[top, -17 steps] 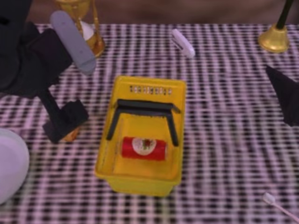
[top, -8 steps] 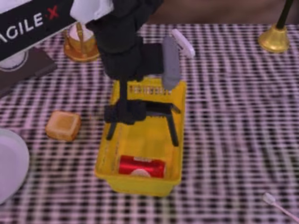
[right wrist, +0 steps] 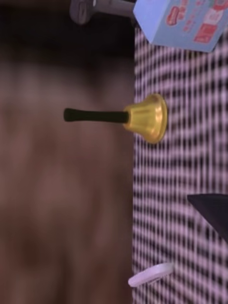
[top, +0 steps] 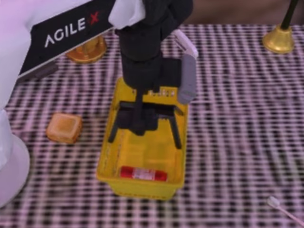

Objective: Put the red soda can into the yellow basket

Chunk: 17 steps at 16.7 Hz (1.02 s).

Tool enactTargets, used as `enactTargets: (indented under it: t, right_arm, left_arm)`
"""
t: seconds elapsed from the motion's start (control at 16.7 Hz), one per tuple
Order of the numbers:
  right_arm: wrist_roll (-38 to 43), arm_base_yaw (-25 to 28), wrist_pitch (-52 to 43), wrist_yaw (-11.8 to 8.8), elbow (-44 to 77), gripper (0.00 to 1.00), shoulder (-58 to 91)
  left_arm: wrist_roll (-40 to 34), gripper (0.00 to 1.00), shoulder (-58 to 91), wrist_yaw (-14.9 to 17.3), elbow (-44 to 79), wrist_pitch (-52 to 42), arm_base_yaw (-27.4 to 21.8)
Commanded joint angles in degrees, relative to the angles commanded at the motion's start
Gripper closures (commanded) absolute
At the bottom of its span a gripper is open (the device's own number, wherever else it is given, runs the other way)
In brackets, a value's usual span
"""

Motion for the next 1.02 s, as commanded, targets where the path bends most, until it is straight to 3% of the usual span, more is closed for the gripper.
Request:
enactTargets:
  t: [0.72,1.02]
  right_arm:
    - [0.0,0.0,0.0,0.0,0.0,0.0,0.0]
    - [0.0,0.0,0.0,0.0,0.0,0.0,0.0]
  left_arm:
    - [0.04,0.0,-0.03,0.0,-4.58,4.55,0.04]
    - [0.04,0.38,-0.03,0.0,-4.58,4.55,0.04]
